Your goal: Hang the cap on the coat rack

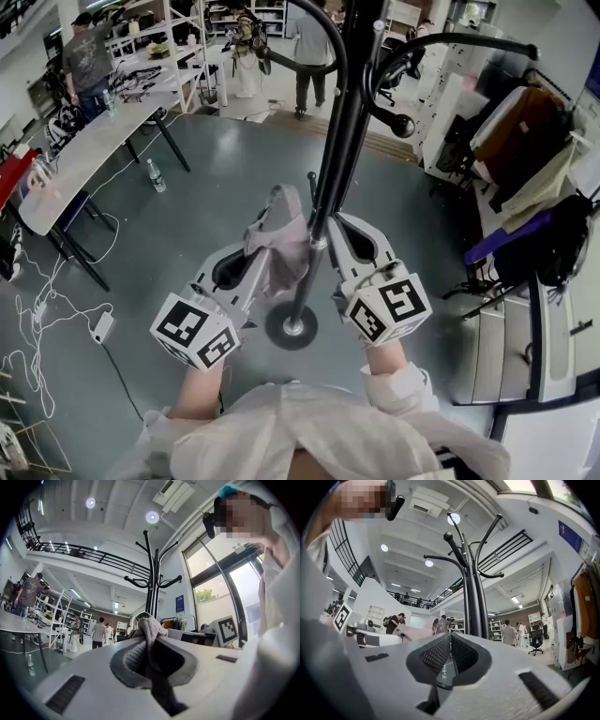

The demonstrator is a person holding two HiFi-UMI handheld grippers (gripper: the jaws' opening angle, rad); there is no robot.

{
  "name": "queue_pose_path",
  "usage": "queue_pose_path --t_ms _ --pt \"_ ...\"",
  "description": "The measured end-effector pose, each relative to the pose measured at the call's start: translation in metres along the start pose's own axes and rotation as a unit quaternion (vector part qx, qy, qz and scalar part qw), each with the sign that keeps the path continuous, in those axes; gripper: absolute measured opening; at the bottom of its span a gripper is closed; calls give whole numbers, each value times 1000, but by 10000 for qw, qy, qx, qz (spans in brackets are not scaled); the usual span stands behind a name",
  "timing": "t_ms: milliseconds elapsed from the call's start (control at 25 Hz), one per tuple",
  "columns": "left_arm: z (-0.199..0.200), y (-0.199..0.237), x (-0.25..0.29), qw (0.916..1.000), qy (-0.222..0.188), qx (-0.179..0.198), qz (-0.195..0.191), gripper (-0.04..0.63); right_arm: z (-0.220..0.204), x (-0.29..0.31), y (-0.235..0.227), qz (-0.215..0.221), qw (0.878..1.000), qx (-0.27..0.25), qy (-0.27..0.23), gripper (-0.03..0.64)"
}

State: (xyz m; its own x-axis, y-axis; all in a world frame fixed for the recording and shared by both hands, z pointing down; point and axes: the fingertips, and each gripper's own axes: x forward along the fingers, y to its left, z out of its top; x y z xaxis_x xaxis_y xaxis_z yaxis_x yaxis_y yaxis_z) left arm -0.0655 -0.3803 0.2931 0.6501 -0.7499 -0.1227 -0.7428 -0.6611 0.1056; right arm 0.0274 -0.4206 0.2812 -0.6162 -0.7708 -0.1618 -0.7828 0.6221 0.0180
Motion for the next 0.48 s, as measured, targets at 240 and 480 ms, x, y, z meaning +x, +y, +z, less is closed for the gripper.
queue_pose_path --t_ms 240,480 --pt "32 3 -3 9991 -323 257 15 26 20 8 10 81 9997 -169 -178 3" --pt "63 2 -4 9968 -646 481 6 26 40 18 23 218 9987 -275 -366 3"
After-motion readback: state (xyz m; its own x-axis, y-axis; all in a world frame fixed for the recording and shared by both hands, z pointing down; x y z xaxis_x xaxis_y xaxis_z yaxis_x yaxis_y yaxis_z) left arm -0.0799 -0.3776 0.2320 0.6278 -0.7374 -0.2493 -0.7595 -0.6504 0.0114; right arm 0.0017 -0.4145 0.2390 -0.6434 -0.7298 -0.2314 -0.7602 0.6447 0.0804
